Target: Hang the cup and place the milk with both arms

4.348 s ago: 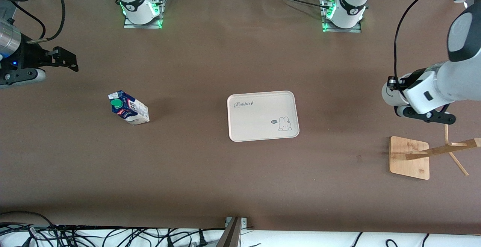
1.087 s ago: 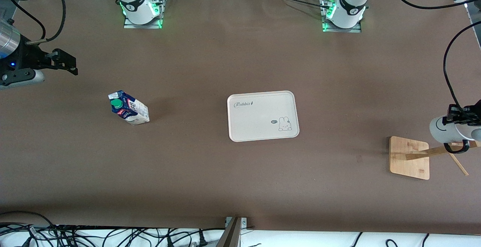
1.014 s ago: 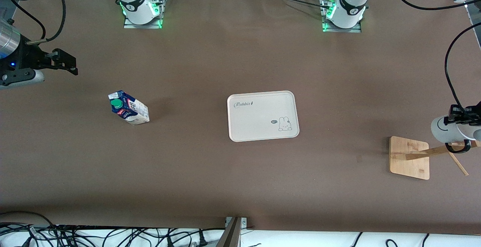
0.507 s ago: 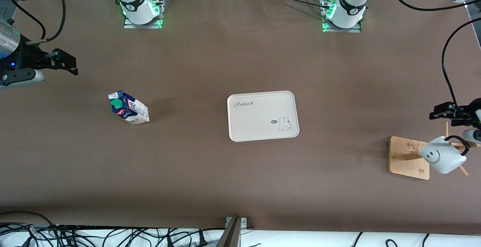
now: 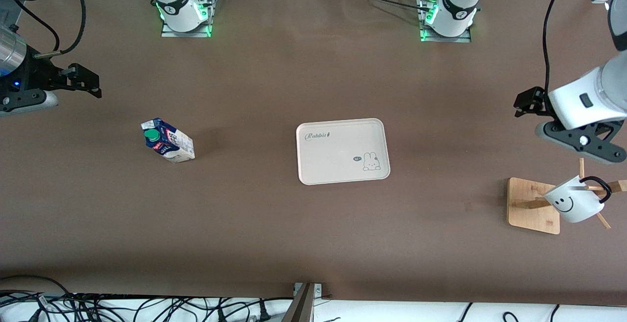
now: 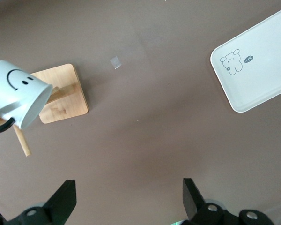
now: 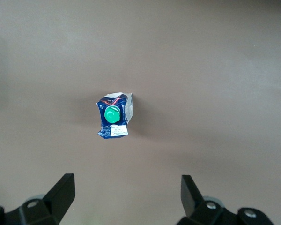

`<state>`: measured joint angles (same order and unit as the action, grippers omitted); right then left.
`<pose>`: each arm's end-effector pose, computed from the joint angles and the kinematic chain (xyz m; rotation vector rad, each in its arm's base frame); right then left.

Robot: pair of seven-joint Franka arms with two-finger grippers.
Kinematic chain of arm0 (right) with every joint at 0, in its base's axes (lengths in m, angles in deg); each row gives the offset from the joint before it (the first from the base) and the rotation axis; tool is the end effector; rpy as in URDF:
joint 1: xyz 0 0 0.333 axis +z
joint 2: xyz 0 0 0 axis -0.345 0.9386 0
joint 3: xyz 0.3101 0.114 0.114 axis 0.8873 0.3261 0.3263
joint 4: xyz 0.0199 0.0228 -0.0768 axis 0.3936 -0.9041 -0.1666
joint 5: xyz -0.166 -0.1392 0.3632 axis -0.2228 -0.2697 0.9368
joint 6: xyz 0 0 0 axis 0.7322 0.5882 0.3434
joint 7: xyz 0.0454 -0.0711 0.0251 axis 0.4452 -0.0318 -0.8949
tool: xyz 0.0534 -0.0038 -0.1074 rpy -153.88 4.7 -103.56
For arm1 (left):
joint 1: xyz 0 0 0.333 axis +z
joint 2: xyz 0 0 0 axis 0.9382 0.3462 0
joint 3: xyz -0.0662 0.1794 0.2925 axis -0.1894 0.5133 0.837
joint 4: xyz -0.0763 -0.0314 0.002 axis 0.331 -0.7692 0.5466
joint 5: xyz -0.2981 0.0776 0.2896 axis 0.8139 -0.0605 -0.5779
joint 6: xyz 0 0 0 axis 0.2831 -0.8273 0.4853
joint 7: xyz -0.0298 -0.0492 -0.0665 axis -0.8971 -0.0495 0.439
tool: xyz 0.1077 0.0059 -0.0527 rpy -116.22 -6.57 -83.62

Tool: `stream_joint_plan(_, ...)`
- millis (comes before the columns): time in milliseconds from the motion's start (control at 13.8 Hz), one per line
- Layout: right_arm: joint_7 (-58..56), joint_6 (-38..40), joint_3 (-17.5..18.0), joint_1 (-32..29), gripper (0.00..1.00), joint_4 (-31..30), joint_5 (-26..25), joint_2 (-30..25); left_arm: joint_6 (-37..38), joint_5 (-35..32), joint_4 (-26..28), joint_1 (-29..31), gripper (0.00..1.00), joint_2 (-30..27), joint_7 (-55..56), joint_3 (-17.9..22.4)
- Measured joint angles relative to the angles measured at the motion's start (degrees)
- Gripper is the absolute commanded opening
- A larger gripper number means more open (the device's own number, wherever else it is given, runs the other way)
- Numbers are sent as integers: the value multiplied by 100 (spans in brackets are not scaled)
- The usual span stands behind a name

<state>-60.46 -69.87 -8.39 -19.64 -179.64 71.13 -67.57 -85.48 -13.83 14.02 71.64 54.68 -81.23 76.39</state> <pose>0.6049 0.0210 0.6053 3.1032 0.3414 -0.0725 0.6717 -0.0583 0.6274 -3.0061 0.6315 0.2479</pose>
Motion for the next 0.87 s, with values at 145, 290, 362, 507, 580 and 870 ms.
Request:
stream_joint_plan(145, 0, 0, 0, -1, 100, 0, 0, 0, 20, -5, 16, 19, 100, -10, 15, 22)
stream_joint_plan(290, 0, 0, 0, -1, 100, 0, 0, 0, 12, -5, 80, -20, 100, 45, 135, 21)
stream_joint_plan(362, 0, 0, 0, -1, 100, 0, 0, 0, 11, -4, 101, -41, 100, 66, 260, 21)
stream_joint_plan(507, 0, 0, 0, -3, 100, 0, 0, 0, -173, 28, 324, -95, 100, -23, 519, 21)
stream_joint_plan(580, 0, 0, 0, -5, 100, 0, 0, 0, -543, 108, 641, -114, 100, -202, 654, 29)
stream_joint_plan(870, 0, 0, 0, -9, 100, 0, 0, 0, -2115, 250, 2762, -221, 100, -1646, 1350, 305)
